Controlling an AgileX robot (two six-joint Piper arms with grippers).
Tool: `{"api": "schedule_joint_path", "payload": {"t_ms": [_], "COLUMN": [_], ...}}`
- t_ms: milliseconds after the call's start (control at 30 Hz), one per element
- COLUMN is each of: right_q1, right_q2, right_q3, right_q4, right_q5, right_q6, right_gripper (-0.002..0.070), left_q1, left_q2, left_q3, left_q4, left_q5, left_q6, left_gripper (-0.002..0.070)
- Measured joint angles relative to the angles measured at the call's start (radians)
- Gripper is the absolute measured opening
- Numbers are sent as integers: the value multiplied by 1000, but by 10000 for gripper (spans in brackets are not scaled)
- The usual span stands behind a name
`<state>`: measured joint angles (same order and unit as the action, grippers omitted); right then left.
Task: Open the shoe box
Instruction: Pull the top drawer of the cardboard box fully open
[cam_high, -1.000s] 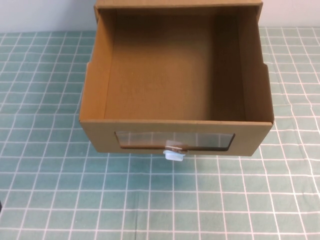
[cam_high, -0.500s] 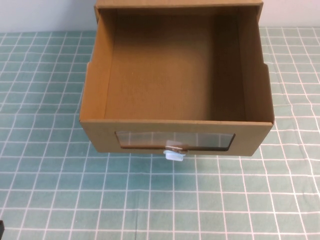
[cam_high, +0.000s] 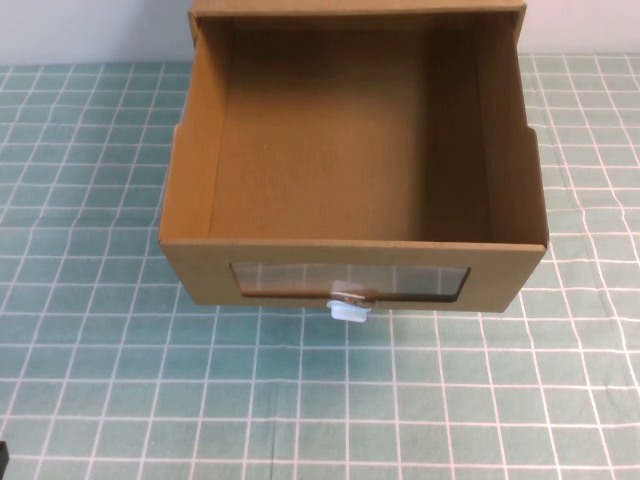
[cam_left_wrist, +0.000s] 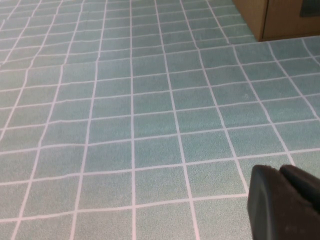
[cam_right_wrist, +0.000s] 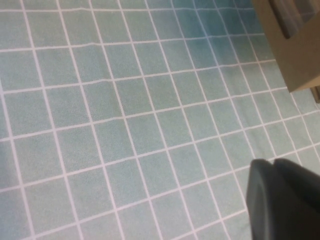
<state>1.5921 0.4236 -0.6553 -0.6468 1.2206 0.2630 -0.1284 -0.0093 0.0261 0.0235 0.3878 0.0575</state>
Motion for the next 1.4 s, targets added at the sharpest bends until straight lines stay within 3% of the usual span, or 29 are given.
{"api": "schedule_joint_path", "payload": {"t_ms": [333,433,533,600,800,900,1000,1100,1200,1400], "right_q1": [-2,-61,-190,-320,-811,-1051,-1251,-1378,-1450,-1473], "right_q2": [-27,-63,-101,-130,-214,-263,-324,-394,-429,-434], "right_q3": [0,2,32,82,321,426,496,532,539,539], "right_q4": [2,2,2,-3,-40,-49,-52,-52,-54,-195], "right_q5": [0,-43,-222,-439,-1197,-1387,-1404,-1339,-1257,-1199], "right_q6": [0,34,164,258,382,530,663,732,750,755], "right_gripper": [-14,-14,-14,-14,-14,-14,-14,-14,-14,-14], "left_q1": [0,0,0,0,0,0,0,0,0,0], "left_q2": [0,0,0,0,0,0,0,0,0,0], "left_q3": [0,0,0,0,0,0,0,0,0,0], "left_q4": [0,0,0,0,0,0,0,0,0,0], "left_q5": [1,1,1,1,1,1,1,1,1,1], "left_q6": [0,0,0,0,-1,-1,-2,-2,-2,-2], "left_gripper": [-5,-5,-5,-5,-5,-5,-5,-5,-5,-5]}}
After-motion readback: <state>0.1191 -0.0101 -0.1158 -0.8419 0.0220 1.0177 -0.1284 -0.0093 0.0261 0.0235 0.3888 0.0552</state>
